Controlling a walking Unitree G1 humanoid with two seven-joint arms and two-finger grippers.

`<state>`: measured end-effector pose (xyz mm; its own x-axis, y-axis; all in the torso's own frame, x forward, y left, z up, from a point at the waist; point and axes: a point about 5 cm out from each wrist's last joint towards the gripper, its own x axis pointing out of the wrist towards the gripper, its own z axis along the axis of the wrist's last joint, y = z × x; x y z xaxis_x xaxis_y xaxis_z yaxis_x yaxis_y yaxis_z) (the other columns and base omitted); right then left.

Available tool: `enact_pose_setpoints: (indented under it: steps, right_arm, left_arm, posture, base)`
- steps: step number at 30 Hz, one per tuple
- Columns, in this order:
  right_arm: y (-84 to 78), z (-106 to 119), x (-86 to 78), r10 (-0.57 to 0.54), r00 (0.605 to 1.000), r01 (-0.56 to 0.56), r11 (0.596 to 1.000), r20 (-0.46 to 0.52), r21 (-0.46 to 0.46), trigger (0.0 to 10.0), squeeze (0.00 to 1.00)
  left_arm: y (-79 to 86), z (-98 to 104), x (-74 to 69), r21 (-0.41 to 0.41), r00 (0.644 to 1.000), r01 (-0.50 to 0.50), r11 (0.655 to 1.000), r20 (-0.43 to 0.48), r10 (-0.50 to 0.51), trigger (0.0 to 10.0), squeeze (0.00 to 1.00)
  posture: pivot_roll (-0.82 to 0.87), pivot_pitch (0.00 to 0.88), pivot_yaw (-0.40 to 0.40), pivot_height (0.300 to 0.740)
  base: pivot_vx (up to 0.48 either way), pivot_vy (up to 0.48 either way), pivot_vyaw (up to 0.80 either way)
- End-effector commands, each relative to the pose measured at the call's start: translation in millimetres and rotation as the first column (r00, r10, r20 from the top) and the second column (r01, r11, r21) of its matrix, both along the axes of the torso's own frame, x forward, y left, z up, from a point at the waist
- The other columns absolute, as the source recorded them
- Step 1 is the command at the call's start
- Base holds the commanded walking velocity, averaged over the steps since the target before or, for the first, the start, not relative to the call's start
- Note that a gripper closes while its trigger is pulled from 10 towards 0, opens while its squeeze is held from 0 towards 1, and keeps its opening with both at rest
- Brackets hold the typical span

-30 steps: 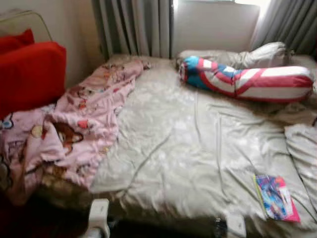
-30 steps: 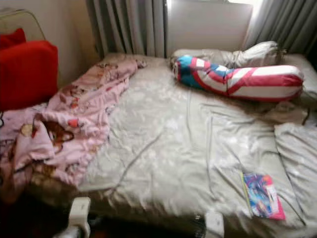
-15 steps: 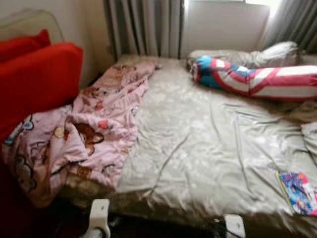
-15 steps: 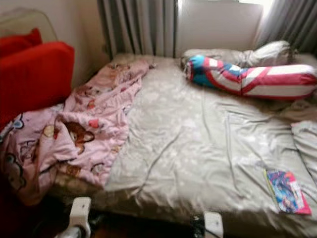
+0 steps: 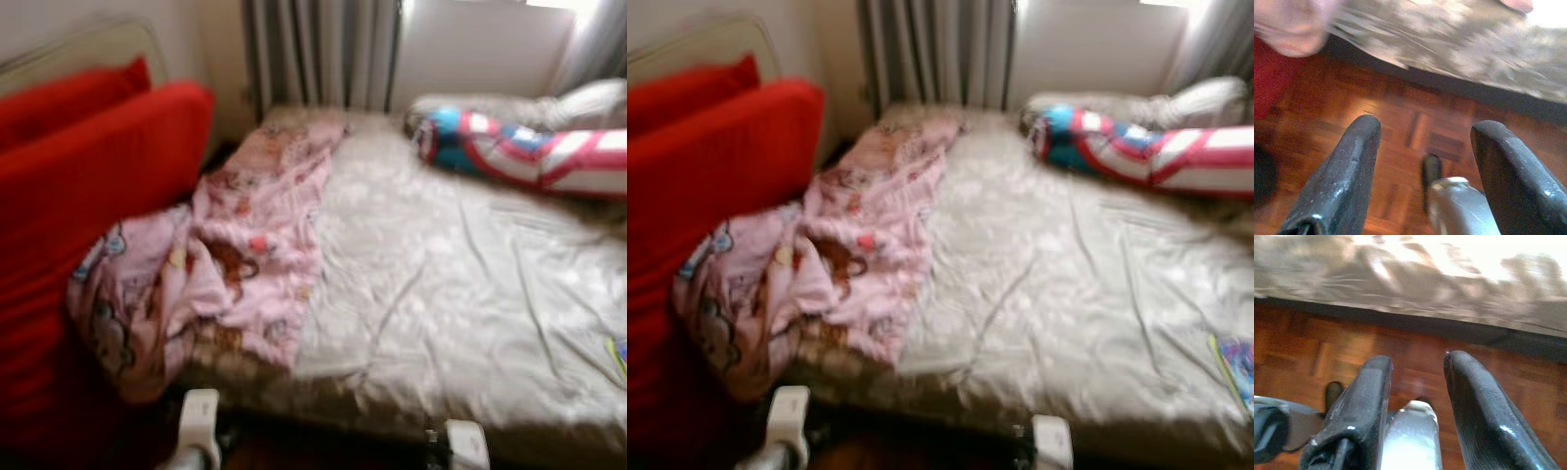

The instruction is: Clean up the room

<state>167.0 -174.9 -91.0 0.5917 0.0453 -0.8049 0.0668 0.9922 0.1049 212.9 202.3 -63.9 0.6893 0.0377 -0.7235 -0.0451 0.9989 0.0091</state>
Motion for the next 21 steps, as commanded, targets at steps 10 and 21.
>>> enact_pose_setpoints:
  steps: [10, 21]
  right_arm:
    - [-10.0, 0.7, -0.9, -0.017, 1.0, 0.017, 1.0, 0.003, -0.022, 10.0, 0.0]
    - [-9.8, 0.7, -1.0, -0.024, 1.0, 0.024, 1.0, 0.003, -0.017, 10.0, 0.0]
  left_arm:
    - [-4.8, -4.0, -4.8, -0.008, 1.0, 0.009, 1.0, -0.026, -0.009, 10.0, 0.0]
    - [-5.3, -3.0, -3.8, -0.016, 1.0, 0.015, 1.0, -0.011, -0.015, 10.0, 0.0]
  posture:
    - [-0.02, 0.013, -0.001, 0.74]
    - [-0.02, 0.013, 0.0, 0.74]
  base:
    - [0.0, 0.419, 0.1]
    - [0.0, 0.067, 0.0]
